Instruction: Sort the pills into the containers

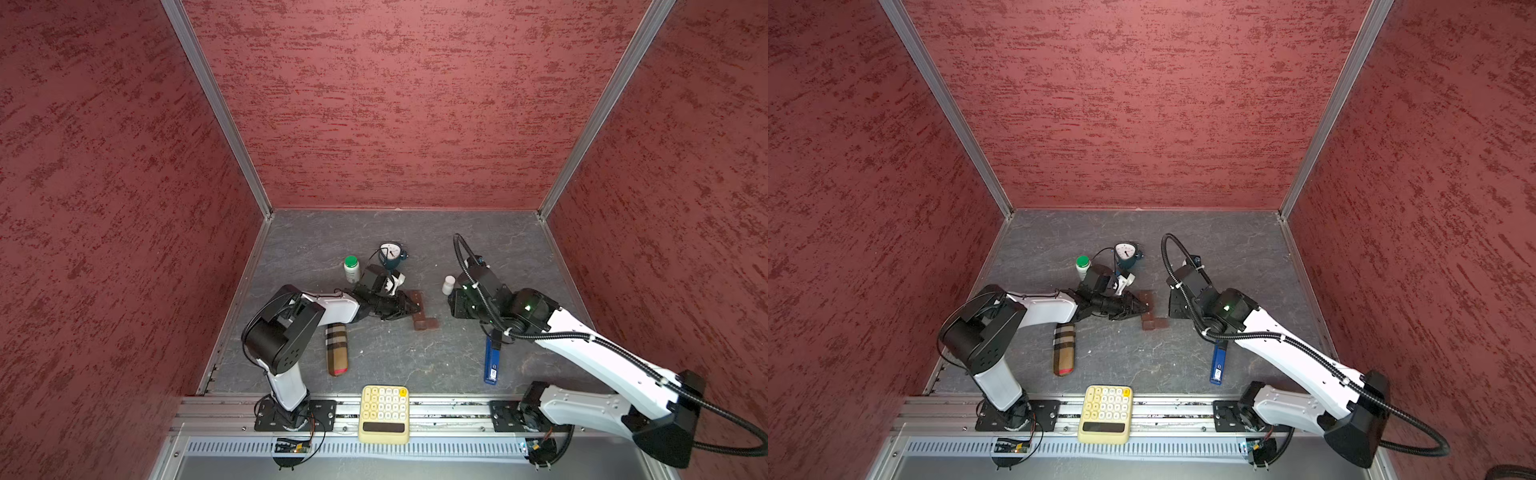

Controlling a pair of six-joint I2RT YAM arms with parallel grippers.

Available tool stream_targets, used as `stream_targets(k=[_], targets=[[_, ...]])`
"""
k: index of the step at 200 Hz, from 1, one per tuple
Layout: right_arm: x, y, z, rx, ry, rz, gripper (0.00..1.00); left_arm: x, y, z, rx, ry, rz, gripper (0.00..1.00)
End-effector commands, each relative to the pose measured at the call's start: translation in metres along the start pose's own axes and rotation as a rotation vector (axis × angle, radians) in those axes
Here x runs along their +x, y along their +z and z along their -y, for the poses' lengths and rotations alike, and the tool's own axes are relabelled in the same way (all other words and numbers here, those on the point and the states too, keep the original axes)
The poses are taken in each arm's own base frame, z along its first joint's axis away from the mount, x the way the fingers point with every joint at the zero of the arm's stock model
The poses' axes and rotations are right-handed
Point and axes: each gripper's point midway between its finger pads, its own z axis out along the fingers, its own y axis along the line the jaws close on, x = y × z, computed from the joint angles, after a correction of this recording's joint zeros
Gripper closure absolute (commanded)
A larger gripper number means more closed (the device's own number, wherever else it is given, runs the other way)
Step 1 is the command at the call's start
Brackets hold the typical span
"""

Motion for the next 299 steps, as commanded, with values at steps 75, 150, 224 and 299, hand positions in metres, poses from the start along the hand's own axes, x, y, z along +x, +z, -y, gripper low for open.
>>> stream_targets(k=[75,150,224,299], targets=[[0.01,0.009,0.014,0.038,0.022,-0.016,0.53,0.001,0.026,-0.03,-0.13,-0.055,-0.063,1.0],[0.01,0.011,0.015,0.039,0.024,-0.02,0.52,0.005,0.018,-0.043,-0.181,-0.068,-0.074,0.62],[0.006,0.009,0.014,0.043,0.025,-0.015,0.49,0.003,0.002,-0.039,-0.211,-0.047,-0.055,0.28],[-0.009,0.0,0.009,0.052,0.056,0.014,0.35,-0.005,-0.057,0.012,-0.216,0.098,0.105,0.08]])
